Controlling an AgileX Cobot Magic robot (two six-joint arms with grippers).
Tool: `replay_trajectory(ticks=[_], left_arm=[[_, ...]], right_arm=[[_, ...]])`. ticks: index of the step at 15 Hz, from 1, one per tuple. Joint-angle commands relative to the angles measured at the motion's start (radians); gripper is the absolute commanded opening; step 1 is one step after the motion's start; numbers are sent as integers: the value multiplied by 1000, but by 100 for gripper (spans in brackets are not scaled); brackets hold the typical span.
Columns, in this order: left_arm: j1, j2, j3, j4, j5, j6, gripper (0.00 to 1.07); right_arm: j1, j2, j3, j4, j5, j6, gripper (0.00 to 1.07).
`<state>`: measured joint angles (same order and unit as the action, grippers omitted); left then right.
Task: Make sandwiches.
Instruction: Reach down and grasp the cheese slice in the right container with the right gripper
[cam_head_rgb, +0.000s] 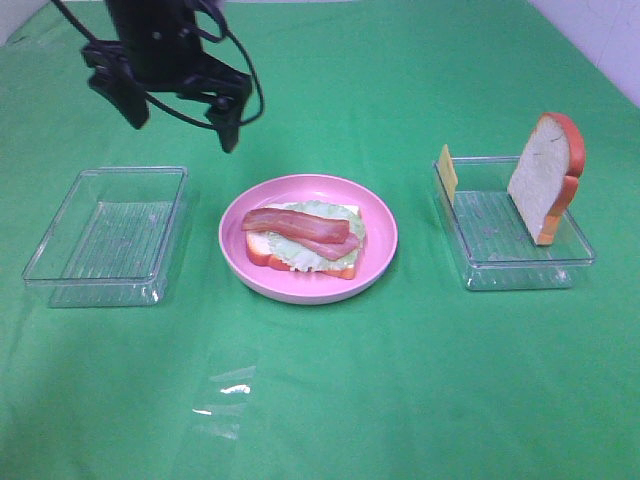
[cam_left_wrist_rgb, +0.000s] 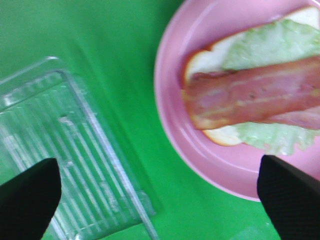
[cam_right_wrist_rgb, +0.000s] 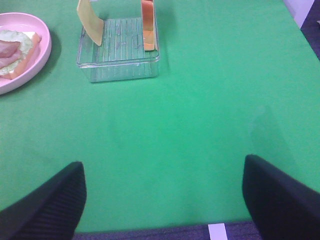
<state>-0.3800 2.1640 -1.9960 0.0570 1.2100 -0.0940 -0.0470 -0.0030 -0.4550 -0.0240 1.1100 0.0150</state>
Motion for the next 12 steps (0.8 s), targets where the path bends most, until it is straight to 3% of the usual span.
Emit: replay_trajectory(ticks=[1, 2, 5, 7, 10, 12], left_arm=[[129, -36, -3, -49, 104, 73, 101], [190, -40, -3, -62, 104, 103, 101], [320, -40, -3, -70, 104, 108, 101], [446, -45, 14, -129, 104, 136, 101], [501, -49, 53, -137, 106, 140, 101], [509, -95, 150, -135, 106, 181, 100]], right_arm=[[-1, -30, 2, -1, -2, -3, 82], [-1, -30, 2, -1, -2, -3, 82], [-1, -30, 2, -1, -2, -3, 82], [-1, -30, 2, -1, -2, -3, 82], [-1, -30, 2, -1, -2, -3, 82], [-1, -30, 2, -1, -2, -3, 82]])
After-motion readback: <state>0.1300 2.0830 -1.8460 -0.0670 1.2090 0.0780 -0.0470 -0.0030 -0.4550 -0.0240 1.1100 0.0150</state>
